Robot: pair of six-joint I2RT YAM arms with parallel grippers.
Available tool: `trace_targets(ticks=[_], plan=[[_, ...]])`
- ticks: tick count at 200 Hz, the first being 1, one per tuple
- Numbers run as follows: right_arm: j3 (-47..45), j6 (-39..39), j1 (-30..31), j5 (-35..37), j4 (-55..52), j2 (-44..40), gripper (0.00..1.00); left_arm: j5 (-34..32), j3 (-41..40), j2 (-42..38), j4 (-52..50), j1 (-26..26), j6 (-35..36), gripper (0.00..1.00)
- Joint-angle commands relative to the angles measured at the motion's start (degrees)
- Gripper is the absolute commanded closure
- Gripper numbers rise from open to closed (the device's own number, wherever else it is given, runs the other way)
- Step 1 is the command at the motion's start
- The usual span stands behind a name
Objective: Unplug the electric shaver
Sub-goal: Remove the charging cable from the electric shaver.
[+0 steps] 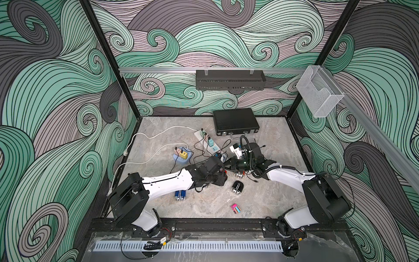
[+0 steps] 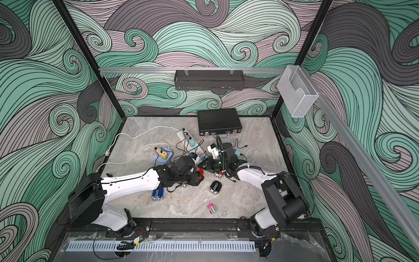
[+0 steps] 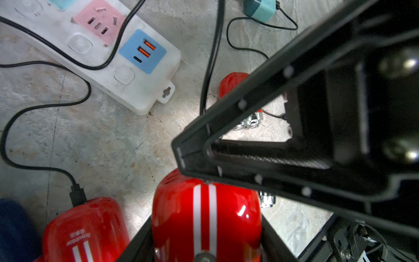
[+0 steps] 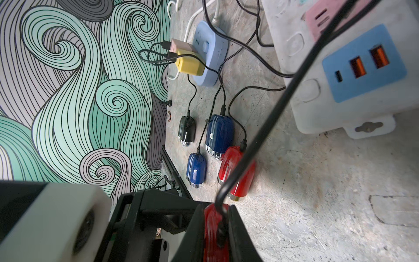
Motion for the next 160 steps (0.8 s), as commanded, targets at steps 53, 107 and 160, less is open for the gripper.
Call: trace_targets(ticks=[53, 107, 160], plan=[[0.07, 0.68, 0.38, -1.06, 1.31, 1.6, 0.87, 1.21, -0.02, -2.02, 1.8, 1.12, -0.78, 0.85], [1.88, 0.1, 0.36, -1.07, 0.91, 2.04, 0.9, 1.99, -0.16, -2.62, 1.42, 1.3, -0.69, 0.85], [2.74, -0.23, 0.3, -0.74, 0.37, 1.98, 0.96, 2.44, -0.4, -2.55, 1.75, 1.3, -0.7, 0.85]])
